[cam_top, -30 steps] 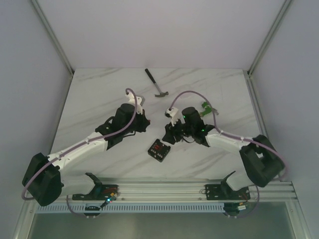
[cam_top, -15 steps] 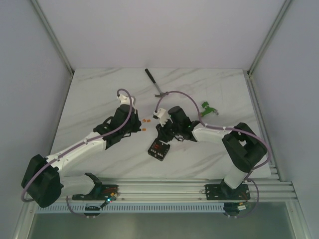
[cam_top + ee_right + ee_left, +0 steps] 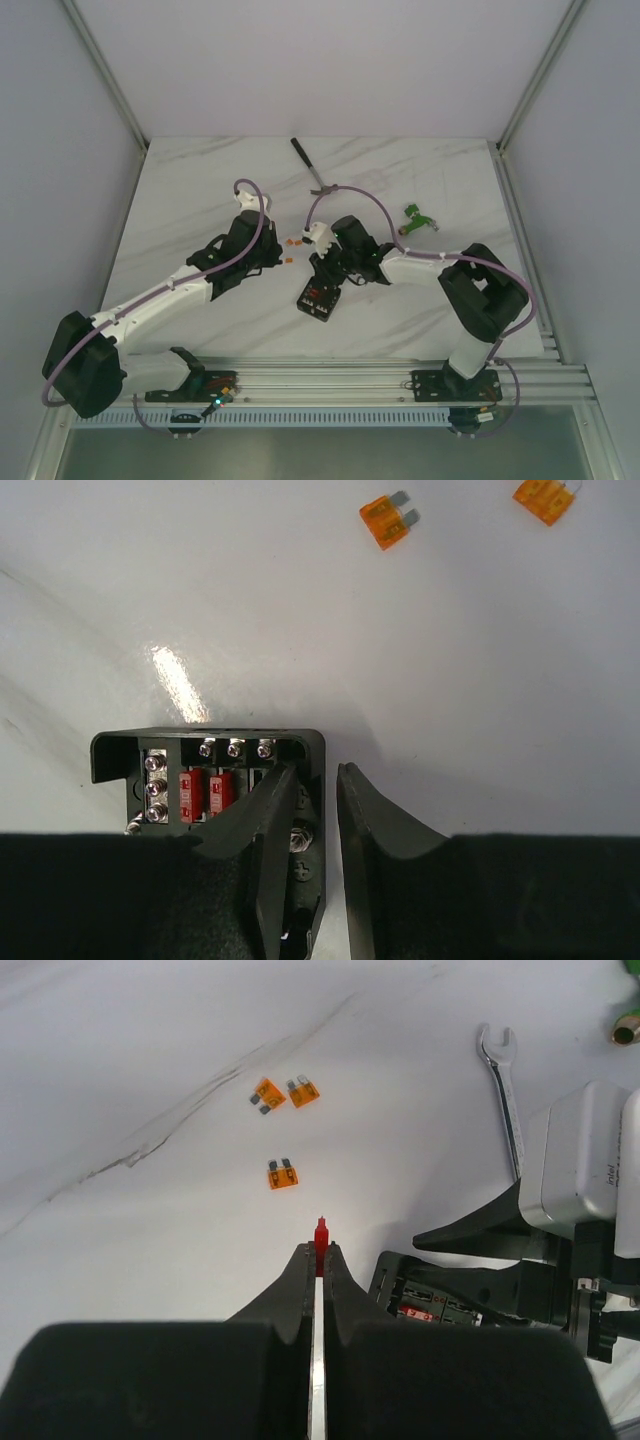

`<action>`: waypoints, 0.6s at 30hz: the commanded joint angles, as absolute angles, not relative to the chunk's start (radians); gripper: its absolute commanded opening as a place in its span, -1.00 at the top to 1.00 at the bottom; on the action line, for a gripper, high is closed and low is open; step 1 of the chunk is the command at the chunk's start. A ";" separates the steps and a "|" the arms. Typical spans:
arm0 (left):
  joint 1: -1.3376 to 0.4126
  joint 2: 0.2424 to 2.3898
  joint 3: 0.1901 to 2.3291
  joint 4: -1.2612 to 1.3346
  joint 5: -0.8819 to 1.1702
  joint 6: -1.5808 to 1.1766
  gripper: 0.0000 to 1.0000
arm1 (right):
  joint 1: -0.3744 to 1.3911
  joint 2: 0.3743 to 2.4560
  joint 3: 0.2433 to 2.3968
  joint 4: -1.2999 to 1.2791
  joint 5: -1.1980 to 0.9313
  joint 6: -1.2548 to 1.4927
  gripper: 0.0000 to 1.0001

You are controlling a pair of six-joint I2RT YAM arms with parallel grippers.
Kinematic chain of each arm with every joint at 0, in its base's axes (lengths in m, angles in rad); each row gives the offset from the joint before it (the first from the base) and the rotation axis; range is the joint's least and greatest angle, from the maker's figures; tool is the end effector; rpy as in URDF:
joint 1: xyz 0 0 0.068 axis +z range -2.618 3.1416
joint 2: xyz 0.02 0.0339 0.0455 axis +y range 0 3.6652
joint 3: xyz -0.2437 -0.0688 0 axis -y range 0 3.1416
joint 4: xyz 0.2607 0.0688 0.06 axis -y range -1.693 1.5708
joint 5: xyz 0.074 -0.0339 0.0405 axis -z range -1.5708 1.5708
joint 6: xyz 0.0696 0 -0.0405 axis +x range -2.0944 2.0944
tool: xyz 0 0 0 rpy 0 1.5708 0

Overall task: Snap on the fuse box
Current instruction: Adjust the fuse box base at the center of the board.

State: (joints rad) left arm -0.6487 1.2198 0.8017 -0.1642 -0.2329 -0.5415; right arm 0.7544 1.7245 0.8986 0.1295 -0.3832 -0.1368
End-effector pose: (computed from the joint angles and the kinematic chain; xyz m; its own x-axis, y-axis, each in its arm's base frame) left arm 0.2625 -0.1788 0.2134 -0.5994 -0.1749 -0.7811 0.1462 0.9355 -0.3217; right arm 0.2623 0.2822 0.1145 -0.3479 -0.5006 -0.7927 -0.9000 0.4150 0.1330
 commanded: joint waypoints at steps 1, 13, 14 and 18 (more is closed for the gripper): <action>-0.644 1.212 0.816 -0.181 -0.229 -0.546 1.00 | 0.762 1.743 0.930 0.132 -0.385 -0.167 0.41; -0.644 1.215 0.816 -0.191 -0.204 -0.546 1.00 | 0.768 1.773 0.953 0.145 -0.377 -0.168 0.82; -0.645 1.215 0.816 -0.191 -0.204 -0.547 1.00 | 0.769 1.769 0.949 0.149 -0.369 -0.162 0.89; -0.644 1.211 0.818 -0.196 -0.200 -0.552 1.00 | 0.769 1.735 0.919 0.170 -0.295 -0.104 1.00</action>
State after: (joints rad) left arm -0.6487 1.2198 0.8017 -0.1802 -0.2138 -0.5419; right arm 0.7616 1.7611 0.9249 0.1398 -0.3645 -0.1493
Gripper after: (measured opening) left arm 0.028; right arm 0.084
